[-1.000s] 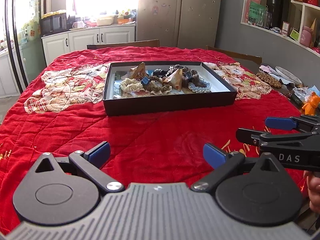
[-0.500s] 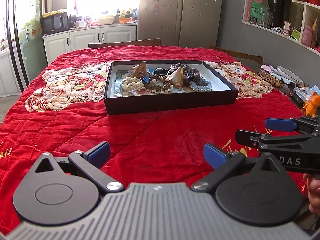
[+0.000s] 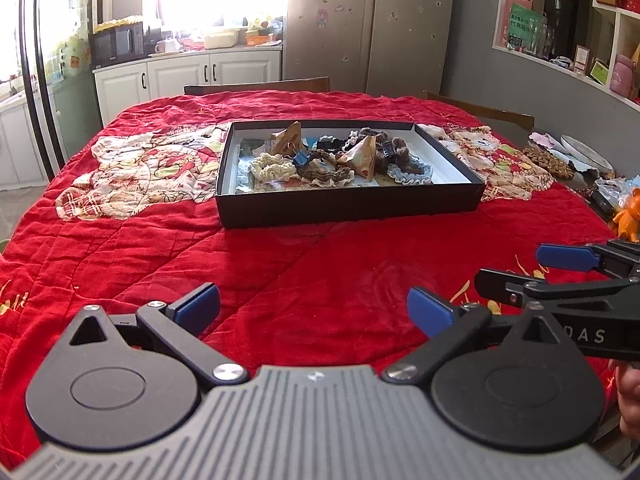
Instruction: Organize objects
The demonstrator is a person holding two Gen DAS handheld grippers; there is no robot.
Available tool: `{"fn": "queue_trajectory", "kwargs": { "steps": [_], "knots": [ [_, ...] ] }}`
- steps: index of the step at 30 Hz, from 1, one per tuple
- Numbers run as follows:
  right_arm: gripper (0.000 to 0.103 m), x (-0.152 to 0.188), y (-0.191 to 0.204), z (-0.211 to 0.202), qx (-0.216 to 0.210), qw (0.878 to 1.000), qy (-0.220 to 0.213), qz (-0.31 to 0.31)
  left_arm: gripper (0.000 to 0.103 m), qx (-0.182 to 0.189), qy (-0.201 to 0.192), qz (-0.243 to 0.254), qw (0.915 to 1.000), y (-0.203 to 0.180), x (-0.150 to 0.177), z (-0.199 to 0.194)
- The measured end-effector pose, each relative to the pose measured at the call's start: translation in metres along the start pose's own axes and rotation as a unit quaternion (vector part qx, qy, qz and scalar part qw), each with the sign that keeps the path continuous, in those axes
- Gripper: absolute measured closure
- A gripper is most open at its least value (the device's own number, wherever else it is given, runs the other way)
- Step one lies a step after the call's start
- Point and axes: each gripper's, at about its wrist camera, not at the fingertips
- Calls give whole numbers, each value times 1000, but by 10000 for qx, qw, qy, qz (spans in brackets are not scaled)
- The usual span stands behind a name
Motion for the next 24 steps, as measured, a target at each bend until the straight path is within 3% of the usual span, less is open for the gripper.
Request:
{"fn": "queue_trajectory", "kwargs": {
  "steps": [24],
  "knots": [
    [28,5,0,4,0,10000,60,-4,0,66,53,46,10000,-2,1,2]
  ]
}}
Point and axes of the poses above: each gripper's, at about its wrist camera, not at the fingertips, and z roughly the way its jaws point, y to its left, x to its underside, and after that the axes turned 7 degrees about -y, right-handed
